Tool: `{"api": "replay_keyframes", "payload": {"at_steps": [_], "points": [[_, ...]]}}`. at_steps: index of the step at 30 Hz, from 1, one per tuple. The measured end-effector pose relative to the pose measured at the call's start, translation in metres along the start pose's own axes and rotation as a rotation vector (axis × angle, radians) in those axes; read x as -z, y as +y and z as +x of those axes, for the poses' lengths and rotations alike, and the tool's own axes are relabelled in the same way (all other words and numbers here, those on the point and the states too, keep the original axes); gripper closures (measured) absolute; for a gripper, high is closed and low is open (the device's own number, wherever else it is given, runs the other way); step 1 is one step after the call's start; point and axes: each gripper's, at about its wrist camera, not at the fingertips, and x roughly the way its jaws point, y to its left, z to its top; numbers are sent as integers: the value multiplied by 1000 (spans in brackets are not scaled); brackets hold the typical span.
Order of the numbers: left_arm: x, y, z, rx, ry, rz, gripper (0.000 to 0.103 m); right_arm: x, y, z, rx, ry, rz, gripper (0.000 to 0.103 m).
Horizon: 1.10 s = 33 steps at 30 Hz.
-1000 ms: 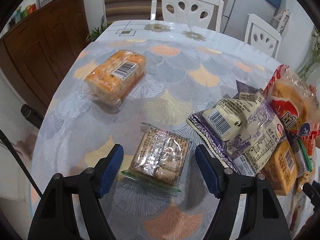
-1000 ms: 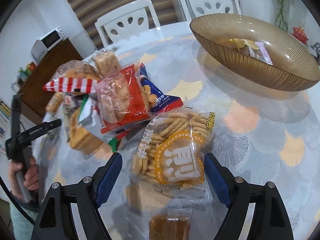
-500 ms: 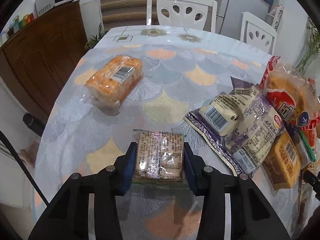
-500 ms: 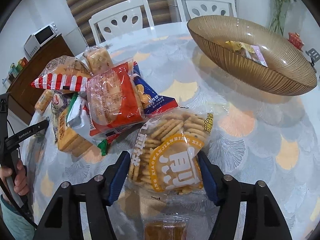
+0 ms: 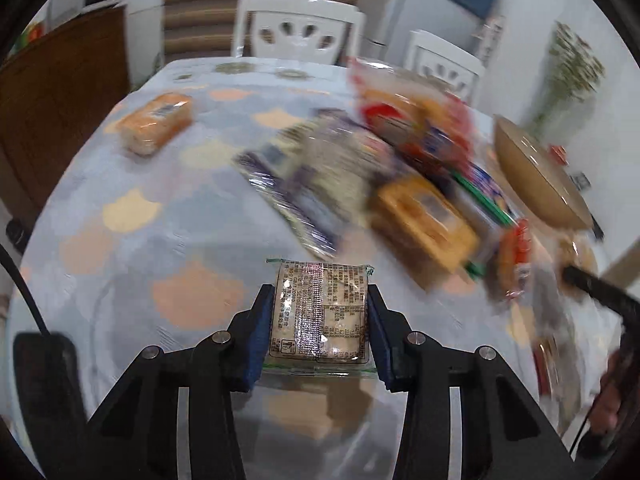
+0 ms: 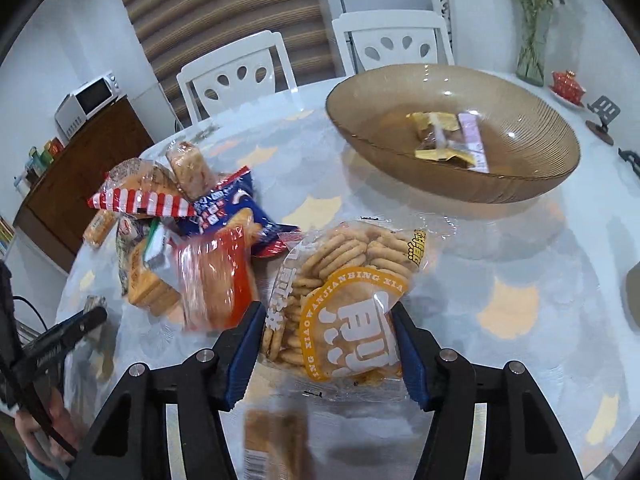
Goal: Organize snacks
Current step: 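Grasp the square biscuit pack with the left gripper while the right grasps the round cracker bag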
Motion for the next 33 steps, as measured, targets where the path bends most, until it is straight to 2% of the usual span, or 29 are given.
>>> {"api": "replay_keyframes", "payload": {"at_steps": [5, 10, 12, 14, 15, 25, 33], "points": [[5, -20, 2, 68, -19, 7, 62, 7, -10, 9, 19, 23, -51, 43], [8, -21, 7, 68, -16, 9, 62, 15, -20, 20, 17, 48, -40, 41], [10, -23, 5, 66, -29, 18, 62, 17, -23, 21, -4, 51, -34, 37], [12, -26, 6, 64, -21, 25, 62, 20, -26, 24, -34, 62, -24, 25], [13, -27, 8, 66, -13, 28, 62, 21, -28, 26, -50, 63, -13, 24], [15, -28, 9, 88, -2, 46, 62, 29, -17, 27, -11, 33, -61, 18], [14, -27, 11, 95, 4, 41, 62, 29, -17, 29, 2, 28, -62, 18]]}}
